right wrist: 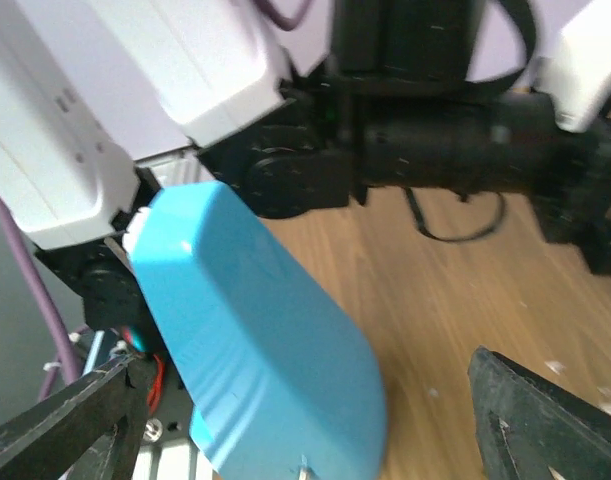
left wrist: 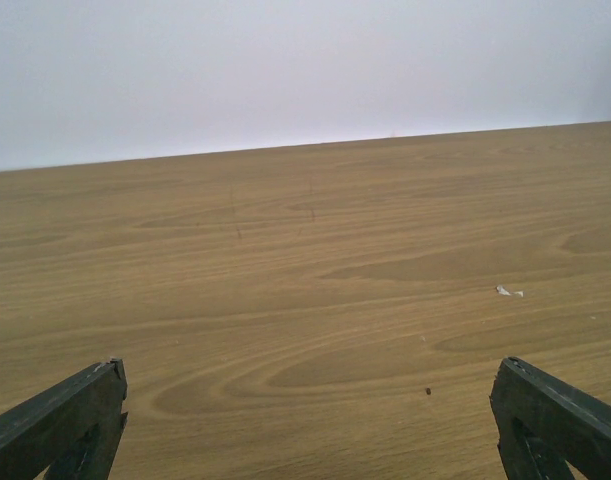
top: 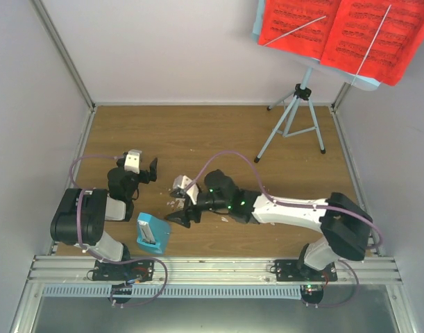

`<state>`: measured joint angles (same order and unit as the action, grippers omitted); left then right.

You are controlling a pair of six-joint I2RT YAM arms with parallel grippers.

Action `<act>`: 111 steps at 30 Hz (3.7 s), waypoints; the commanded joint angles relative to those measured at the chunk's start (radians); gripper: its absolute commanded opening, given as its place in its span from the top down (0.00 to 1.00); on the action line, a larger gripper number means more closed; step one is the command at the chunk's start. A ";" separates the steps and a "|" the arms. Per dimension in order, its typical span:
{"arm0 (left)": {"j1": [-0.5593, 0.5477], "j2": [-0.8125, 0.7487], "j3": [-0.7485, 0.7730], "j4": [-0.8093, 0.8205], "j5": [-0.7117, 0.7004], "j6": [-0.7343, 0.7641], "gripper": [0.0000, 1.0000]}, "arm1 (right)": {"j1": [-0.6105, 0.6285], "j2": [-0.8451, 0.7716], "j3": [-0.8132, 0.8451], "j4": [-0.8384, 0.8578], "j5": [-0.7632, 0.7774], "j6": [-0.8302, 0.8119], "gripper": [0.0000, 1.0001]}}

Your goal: Pack up the instrument practice props

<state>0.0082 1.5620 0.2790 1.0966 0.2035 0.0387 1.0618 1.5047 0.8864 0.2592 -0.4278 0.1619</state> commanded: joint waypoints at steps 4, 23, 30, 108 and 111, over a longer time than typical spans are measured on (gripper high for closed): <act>0.000 -0.010 0.003 0.079 0.004 0.021 0.01 | 0.095 0.142 0.125 0.089 -0.005 -0.084 0.14; 0.000 -0.349 0.198 -0.549 -0.267 -0.143 0.01 | 0.162 0.307 0.204 0.086 0.069 -0.107 0.36; 0.000 -0.573 0.454 -1.137 -0.231 -0.356 0.01 | 0.163 0.269 0.153 0.166 0.133 -0.050 0.53; -0.330 -0.276 0.736 -1.227 0.003 -0.163 0.01 | -0.182 -0.378 -0.436 0.267 0.328 0.001 0.00; -0.334 -0.306 0.724 -1.250 -0.048 -0.117 0.01 | -0.178 -0.336 -0.424 0.304 0.378 -0.004 0.00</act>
<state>-0.3237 1.3106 0.9955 -0.1558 0.2363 -0.1032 0.8711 1.1305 0.4519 0.4397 -0.0738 0.1730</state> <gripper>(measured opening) 0.990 0.995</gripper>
